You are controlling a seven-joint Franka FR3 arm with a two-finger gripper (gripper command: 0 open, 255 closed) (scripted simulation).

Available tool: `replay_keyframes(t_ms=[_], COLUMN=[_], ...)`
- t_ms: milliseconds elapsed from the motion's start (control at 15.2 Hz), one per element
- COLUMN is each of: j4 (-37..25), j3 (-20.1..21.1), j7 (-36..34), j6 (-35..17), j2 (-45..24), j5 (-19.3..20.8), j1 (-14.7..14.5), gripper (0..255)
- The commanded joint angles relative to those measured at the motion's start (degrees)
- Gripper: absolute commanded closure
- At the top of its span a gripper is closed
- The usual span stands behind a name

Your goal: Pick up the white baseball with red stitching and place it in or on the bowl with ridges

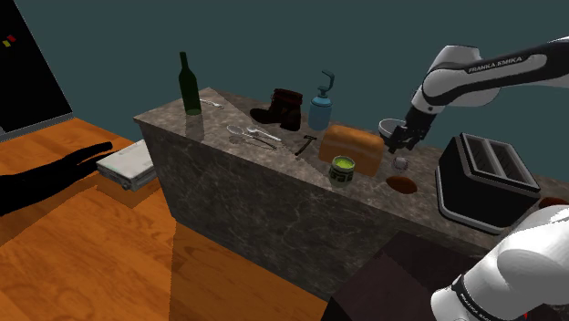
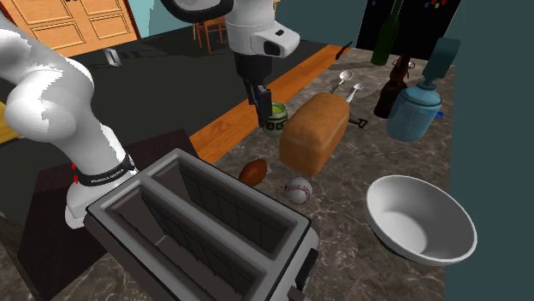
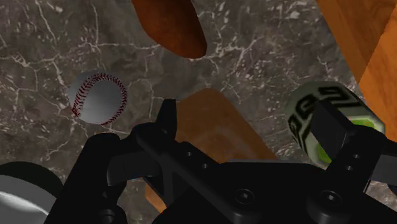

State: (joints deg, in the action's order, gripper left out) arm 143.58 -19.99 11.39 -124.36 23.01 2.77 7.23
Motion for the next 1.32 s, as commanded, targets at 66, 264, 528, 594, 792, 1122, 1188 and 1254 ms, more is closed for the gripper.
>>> replay_keyframes(t_ms=[66,264,528,594,792,1122,1188,1254], j4=[-0.78,-2.56,-5.82,-6.79,-10.11,-9.88,-9.82,-9.77], j3=[-2.72,-5.48,-8.76,-9.42,-10.79,-10.10,-9.90,-9.68], j7=[2.73,5.93,11.17,12.66,17.46,19.65,20.17,20.70], j6=[-4.02,-7.78,-12.13,-13.06,-15.38,-18.17,-18.83,-19.47], j2=[-4.64,-10.20,-18.21,-20.31,-26.79,-29.95,-30.68,-31.42], j5=[-0.20,-1.61,-5.44,-6.76,-11.45,-14.48,-15.22,-15.98], j1=[0.78,1.17,1.68,1.90,3.03,3.49,3.58,3.69], gripper=[0,0,0,0,0,0,0,0])
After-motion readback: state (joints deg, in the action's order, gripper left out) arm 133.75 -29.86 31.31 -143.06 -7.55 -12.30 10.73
